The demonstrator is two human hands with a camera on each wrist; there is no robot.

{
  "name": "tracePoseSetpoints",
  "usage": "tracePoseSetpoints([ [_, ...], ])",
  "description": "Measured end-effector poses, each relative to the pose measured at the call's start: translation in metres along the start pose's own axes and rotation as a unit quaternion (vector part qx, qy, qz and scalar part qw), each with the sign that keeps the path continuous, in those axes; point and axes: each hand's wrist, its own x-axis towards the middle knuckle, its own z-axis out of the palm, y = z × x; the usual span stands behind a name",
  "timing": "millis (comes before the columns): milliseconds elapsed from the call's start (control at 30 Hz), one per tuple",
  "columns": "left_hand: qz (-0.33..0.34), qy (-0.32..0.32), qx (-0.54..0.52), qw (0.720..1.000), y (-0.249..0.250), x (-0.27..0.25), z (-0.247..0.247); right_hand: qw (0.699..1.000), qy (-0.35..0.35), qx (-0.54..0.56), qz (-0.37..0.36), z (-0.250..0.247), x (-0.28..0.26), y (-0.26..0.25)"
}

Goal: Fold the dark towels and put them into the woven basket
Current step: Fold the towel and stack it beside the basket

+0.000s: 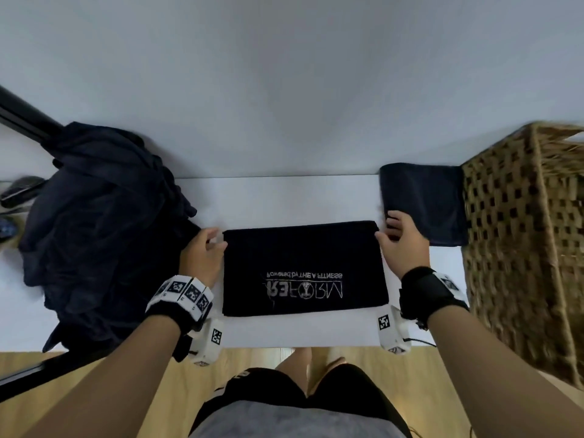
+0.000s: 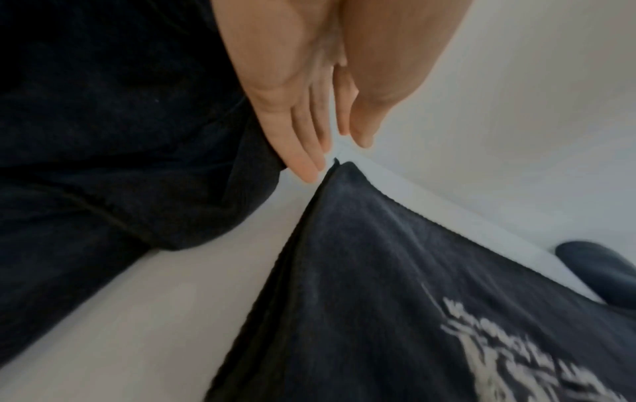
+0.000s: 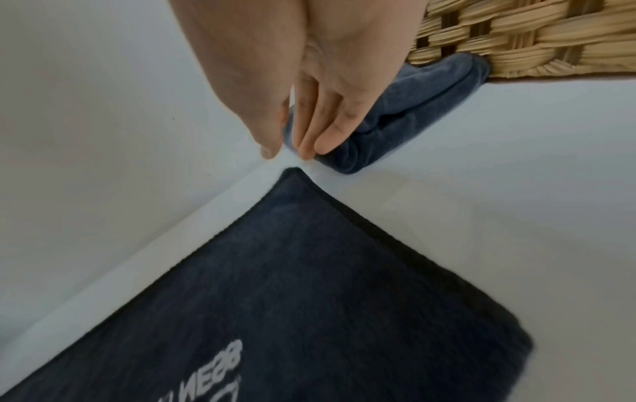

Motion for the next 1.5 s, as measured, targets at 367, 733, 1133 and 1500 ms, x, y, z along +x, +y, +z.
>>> tracePoseSetpoints([
  [367,-0.101,-0.06,0.136,0.984,-0.01,-0.018,0.031,0.977,-0.141,-0.158,0.018,0.025,-0.053,0.036],
  [733,-0.063,-0.078,0.087,0.991,0.031,-0.04,0.011,0.97,-0.22,-0.105,-0.001,0.044,-0.077,0.028],
  [1133,0.068,-0.176,0.124,0.974,0.078,-0.104,0.103,0.943,-0.294,0.096,0.125,0.068,-0.094,0.003],
  [1500,0.049,-0.103,0.106,0.988,0.039,-0.084,0.074,0.962,-0.21,0.019,0.172,0.063,-0.089,0.0],
])
